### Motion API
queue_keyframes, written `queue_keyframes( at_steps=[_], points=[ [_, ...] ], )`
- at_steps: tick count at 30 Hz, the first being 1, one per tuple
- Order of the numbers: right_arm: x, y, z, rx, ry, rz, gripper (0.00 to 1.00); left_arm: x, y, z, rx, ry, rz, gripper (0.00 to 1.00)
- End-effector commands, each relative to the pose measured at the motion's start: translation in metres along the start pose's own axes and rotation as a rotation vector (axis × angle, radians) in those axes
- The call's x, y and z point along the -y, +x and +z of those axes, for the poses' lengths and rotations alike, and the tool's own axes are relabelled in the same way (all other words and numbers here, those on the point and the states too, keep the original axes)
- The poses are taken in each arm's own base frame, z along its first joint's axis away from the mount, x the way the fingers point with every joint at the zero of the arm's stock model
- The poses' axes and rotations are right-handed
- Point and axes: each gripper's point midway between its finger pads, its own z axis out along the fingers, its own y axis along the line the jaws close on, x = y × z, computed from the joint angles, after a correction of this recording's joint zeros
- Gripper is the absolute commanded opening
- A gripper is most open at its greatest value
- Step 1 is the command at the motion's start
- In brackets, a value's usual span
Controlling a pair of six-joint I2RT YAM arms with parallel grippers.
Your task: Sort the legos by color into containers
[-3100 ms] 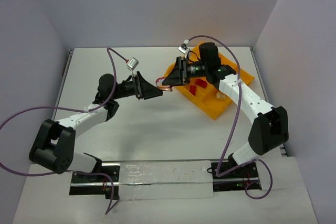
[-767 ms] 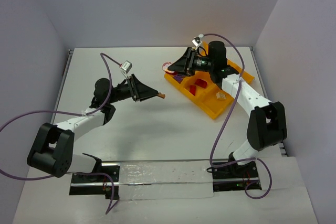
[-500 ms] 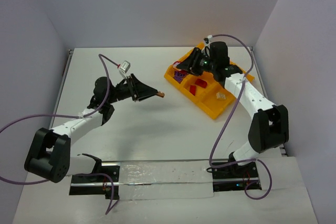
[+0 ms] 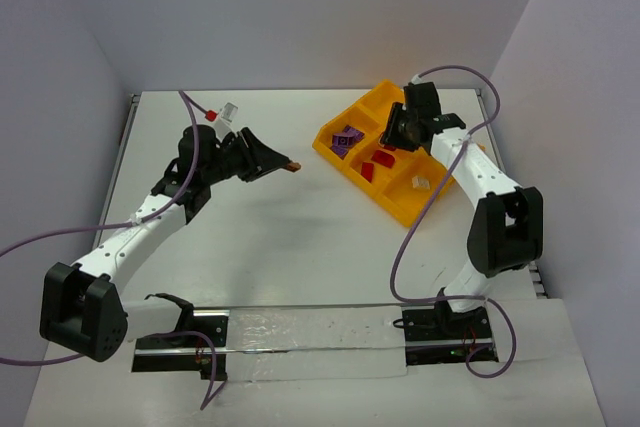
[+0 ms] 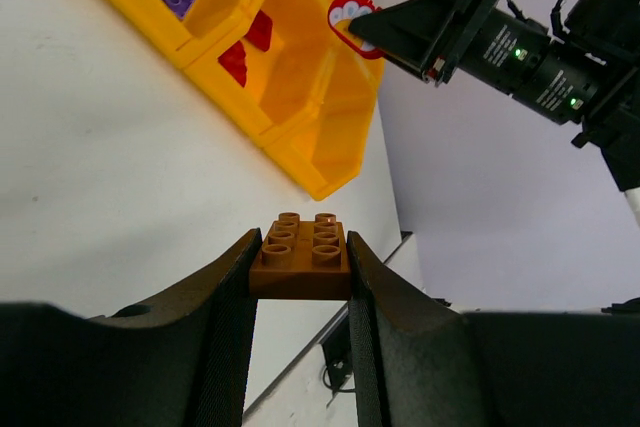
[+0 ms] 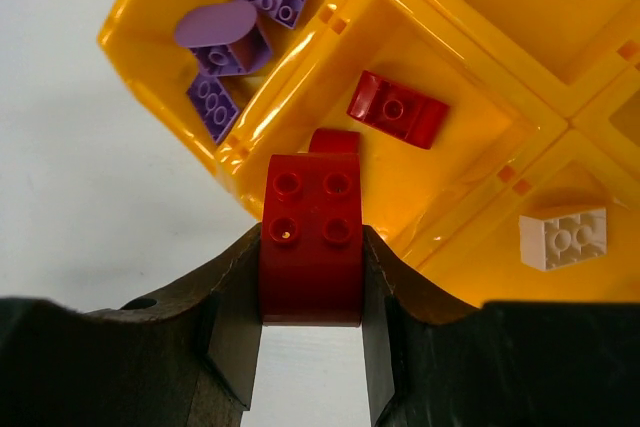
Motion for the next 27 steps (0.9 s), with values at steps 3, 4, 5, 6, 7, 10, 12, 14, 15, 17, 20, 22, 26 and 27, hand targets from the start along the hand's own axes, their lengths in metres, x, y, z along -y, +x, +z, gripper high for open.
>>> queue_keyframes(
  at_steps=[3, 4, 5, 6, 7, 10, 12, 14, 15, 17, 20, 22, 26, 27],
  points=[
    [0.005, -0.011, 0.011, 0.002, 0.047, -0.038, 0.23, -0.005, -0.001, -0.006, 0.015, -0.052, 0.028, 0.0],
    [0.005, -0.011, 0.013, -0.001, 0.05, -0.037, 0.29, -0.007, -0.001, -0.007, 0.014, -0.06, 0.029, 0.0],
    [0.006, -0.01, 0.015, -0.003, 0.054, -0.036, 0.35, -0.007, -0.001, -0.008, 0.014, -0.063, 0.031, 0.0],
    [0.007, -0.011, 0.016, -0.003, 0.059, -0.035, 0.42, -0.006, -0.001, -0.009, 0.017, -0.061, 0.034, 0.0],
    [0.008, -0.011, 0.017, -0.003, 0.064, -0.035, 0.51, -0.004, -0.001, -0.01, 0.017, -0.057, 0.039, 0.0],
    [0.004, -0.015, 0.015, 0.003, 0.057, -0.032, 0.61, -0.002, -0.001, -0.012, 0.014, -0.051, 0.047, 0.0],
    [-0.001, -0.017, 0.011, 0.013, 0.032, -0.032, 0.62, -0.001, 0.0, -0.012, 0.01, -0.048, 0.05, 0.0],
    [-0.01, -0.025, -0.002, 0.045, -0.007, -0.046, 0.62, 0.0, 0.0, -0.011, 0.001, -0.041, 0.059, 0.0],
    [-0.014, -0.027, -0.008, 0.056, -0.019, -0.054, 0.62, -0.001, 0.0, -0.01, -0.004, -0.043, 0.066, 0.0],
    [-0.023, -0.031, -0.021, 0.078, -0.07, -0.073, 0.62, 0.001, -0.003, -0.009, -0.012, -0.056, 0.076, 0.0],
    [-0.038, -0.036, -0.042, 0.116, -0.158, -0.133, 0.61, 0.002, -0.005, -0.007, -0.018, -0.059, 0.083, 0.0],
    [-0.062, -0.028, -0.056, 0.114, -0.264, -0.213, 0.59, 0.002, -0.005, -0.004, -0.03, -0.063, 0.079, 0.0],
    [-0.117, 0.001, -0.087, 0.144, -0.448, -0.489, 0.6, -0.001, -0.002, -0.001, -0.052, -0.069, 0.065, 0.0],
    [-0.138, 0.017, -0.092, 0.142, -0.502, -0.582, 0.62, -0.001, -0.002, -0.001, -0.056, -0.069, 0.061, 0.0]
  ],
)
